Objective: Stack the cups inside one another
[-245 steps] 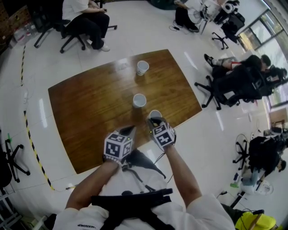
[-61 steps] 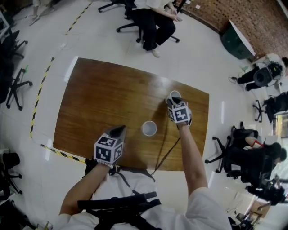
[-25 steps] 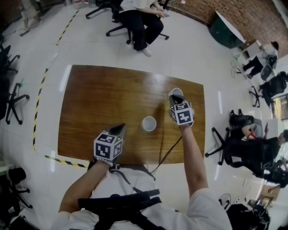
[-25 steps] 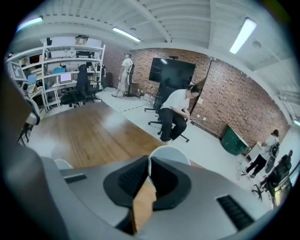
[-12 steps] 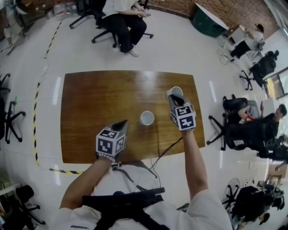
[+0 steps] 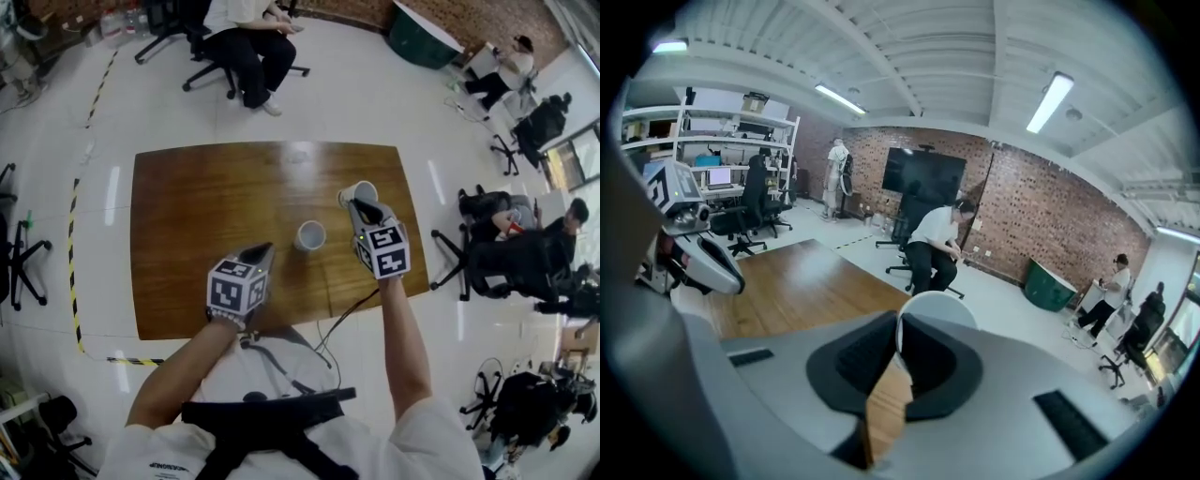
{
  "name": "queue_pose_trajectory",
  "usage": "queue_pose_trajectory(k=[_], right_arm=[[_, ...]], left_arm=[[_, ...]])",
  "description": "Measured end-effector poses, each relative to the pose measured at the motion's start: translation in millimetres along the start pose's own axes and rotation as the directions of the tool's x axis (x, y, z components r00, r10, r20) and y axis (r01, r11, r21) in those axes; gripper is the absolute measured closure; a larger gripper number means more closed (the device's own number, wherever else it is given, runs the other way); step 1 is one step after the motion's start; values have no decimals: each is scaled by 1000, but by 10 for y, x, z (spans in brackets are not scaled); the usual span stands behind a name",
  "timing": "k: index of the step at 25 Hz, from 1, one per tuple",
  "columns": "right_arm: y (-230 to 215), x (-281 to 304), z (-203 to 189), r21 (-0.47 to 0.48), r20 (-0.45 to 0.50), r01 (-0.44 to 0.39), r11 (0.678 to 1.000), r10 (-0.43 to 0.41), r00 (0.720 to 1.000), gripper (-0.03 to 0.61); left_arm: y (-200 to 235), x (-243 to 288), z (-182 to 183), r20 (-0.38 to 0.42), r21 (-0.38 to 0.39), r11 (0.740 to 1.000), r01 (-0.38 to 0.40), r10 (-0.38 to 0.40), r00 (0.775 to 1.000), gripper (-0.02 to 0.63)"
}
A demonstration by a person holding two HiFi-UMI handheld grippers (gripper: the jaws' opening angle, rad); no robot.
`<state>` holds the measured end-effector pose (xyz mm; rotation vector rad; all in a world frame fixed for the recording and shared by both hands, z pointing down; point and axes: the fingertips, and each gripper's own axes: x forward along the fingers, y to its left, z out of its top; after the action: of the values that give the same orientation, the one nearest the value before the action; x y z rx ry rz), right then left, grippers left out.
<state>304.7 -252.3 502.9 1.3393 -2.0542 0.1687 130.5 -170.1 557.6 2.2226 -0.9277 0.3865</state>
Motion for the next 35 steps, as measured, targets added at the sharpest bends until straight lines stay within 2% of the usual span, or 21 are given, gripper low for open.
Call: queue_pose_trajectory(k=[12,22,35], right_arm=[[586,55,-78,8,-8,-123,992,124,992,546],[948,75,-218,-20,-56,-184,983,183,981,546],[1145,137,-520,-99,-150,-225,969,209,966,545]], left_arm=[[95,-101,62,11,-14,1000,1,-1,1000,617],[160,-145,58,20,-27,1000,-4,4,1000,617],[123,-142,24,14,-34,999,-1,1,1000,617]])
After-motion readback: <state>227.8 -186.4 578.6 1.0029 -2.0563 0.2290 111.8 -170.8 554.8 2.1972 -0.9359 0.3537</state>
